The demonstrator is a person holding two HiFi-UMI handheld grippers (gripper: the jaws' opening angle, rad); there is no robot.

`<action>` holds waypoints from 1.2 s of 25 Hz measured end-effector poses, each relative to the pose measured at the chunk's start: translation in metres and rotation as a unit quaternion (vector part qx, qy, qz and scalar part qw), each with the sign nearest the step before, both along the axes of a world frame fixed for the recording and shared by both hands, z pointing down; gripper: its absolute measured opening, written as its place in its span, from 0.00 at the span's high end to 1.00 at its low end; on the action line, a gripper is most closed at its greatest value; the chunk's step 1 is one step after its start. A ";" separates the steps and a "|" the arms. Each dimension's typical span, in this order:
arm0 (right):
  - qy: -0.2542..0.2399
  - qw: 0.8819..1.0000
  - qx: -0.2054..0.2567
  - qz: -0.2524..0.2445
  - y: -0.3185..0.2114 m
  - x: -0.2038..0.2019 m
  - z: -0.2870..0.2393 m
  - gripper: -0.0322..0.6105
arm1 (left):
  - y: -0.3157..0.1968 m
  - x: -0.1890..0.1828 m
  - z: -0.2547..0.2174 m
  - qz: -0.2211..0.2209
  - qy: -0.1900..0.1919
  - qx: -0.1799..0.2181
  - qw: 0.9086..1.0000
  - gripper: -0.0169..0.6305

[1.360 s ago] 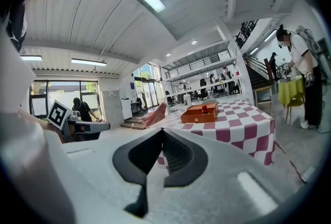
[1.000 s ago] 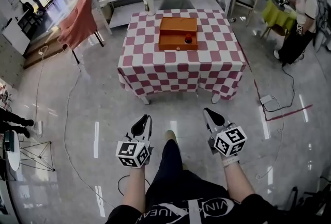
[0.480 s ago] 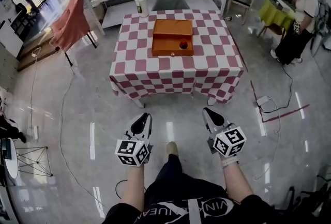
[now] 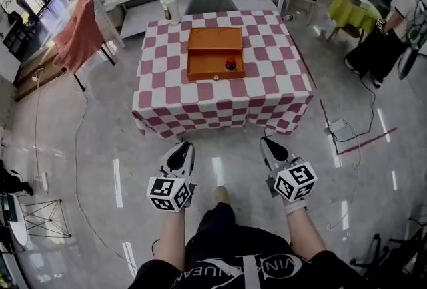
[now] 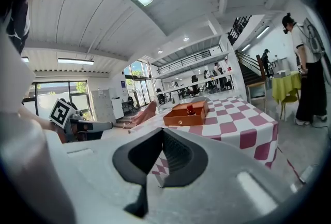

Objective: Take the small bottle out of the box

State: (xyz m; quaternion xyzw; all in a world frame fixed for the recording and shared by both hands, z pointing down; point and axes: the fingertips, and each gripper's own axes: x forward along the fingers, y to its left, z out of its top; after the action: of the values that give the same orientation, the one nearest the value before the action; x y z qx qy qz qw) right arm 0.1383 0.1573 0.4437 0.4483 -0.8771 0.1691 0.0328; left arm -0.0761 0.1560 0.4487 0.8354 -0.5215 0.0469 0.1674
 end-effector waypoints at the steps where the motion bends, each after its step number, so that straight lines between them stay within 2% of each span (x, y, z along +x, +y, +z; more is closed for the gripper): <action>1: 0.001 1.000 -0.001 0.000 -0.005 -0.001 0.001 0.94 | -0.006 0.000 0.002 0.001 0.001 -0.001 1.000 0.91; 10: 0.012 1.000 -0.006 0.010 -0.045 -0.009 0.002 0.94 | -0.058 -0.002 0.004 0.019 0.013 0.001 1.000 0.91; 18: 0.017 1.000 -0.008 0.021 -0.077 -0.024 0.002 0.94 | -0.089 -0.021 0.011 0.023 0.019 0.000 1.000 0.91; 25: 0.023 1.000 -0.020 0.008 -0.085 -0.040 0.007 0.94 | -0.094 -0.036 0.014 0.017 0.026 -0.002 1.000 0.91; 30: 0.016 0.999 -0.036 0.000 -0.091 -0.052 0.024 0.94 | -0.092 -0.048 0.031 0.001 0.036 -0.019 0.999 0.91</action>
State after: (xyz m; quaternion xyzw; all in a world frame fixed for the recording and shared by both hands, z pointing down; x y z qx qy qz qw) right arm 0.0865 0.0659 0.4678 0.4495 -0.8698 0.1934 0.0630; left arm -0.1242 0.0635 0.4797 0.8338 -0.5131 0.0264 0.2019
